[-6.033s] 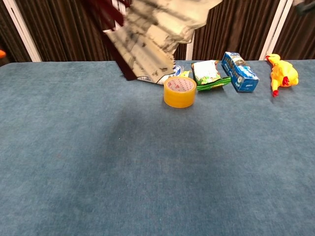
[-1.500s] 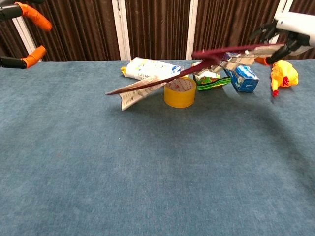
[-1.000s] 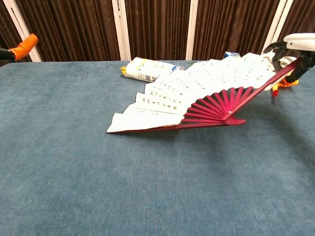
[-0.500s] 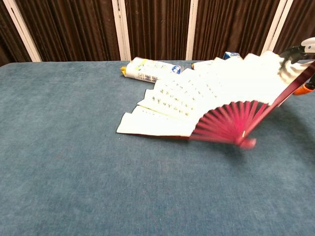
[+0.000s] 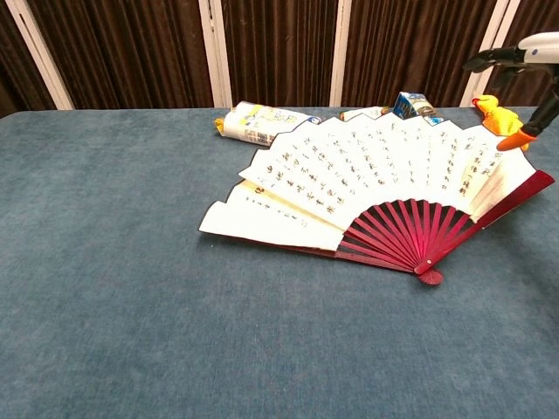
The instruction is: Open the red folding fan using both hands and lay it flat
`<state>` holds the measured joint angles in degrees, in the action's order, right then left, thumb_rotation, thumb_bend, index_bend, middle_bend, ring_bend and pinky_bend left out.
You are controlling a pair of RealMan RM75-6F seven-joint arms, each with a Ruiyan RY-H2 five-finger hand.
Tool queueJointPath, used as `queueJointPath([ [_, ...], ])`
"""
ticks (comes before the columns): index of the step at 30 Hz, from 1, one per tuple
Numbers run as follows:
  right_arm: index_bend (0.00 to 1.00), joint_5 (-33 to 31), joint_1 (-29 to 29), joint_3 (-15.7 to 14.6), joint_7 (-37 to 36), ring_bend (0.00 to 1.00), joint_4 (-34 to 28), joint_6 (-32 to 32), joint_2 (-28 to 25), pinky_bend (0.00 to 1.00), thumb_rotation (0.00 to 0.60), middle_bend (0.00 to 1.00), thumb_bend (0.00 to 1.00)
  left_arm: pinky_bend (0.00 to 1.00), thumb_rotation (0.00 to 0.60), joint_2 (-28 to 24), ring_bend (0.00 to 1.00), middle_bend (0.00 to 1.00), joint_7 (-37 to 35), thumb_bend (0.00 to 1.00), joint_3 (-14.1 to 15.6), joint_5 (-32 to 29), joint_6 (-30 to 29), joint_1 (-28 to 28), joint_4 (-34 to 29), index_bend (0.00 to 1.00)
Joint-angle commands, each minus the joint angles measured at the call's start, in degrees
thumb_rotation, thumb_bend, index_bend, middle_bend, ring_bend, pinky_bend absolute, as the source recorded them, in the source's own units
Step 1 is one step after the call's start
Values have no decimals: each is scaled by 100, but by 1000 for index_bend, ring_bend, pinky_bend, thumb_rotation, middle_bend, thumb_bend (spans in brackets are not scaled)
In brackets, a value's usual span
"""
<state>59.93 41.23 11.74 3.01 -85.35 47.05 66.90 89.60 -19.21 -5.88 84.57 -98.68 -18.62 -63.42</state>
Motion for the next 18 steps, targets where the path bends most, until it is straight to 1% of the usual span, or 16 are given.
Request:
queueJointPath([
  [1,0,-161,-132,-146,431,174,-209,228,-191,37,600,63,147,0,600,-233,0,0,693,380,30,-367,314,259,-237,140],
  [2,0,-168,-259,-171,497,178,-334,477,-206,37,600,63,147,0,600,-375,0,0,1134,381,49,-547,448,350,-492,146],
  [4,9,-26,-519,-232,457,192,-592,910,-230,37,600,82,147,0,600,-632,0,0,1772,383,71,-777,620,447,-1002,148],
  [6,27,215,-844,-319,331,199,-856,1424,-228,37,600,107,147,0,600,-893,0,0,2411,384,71,-1054,729,556,-1547,140],
  [8,36,525,-1217,-470,255,200,-1100,2005,-197,37,600,120,146,0,600,-1152,0,0,2878,384,80,-1307,829,654,-2129,129],
  [13,58,1229,-2076,-937,365,200,-1281,3265,4,37,600,127,147,0,600,-1882,0,0,3582,384,210,-1895,1222,834,-3405,89],
  [15,73,1435,-2393,-1078,329,200,-1230,3685,112,37,600,127,147,0,600,-2071,0,0,3677,384,252,-1868,1242,868,-3670,82],
  [18,89,1674,-2758,-1175,205,199,-999,4159,283,37,600,127,147,0,600,-2160,0,0,3505,384,281,-1559,1108,950,-3753,78],
])
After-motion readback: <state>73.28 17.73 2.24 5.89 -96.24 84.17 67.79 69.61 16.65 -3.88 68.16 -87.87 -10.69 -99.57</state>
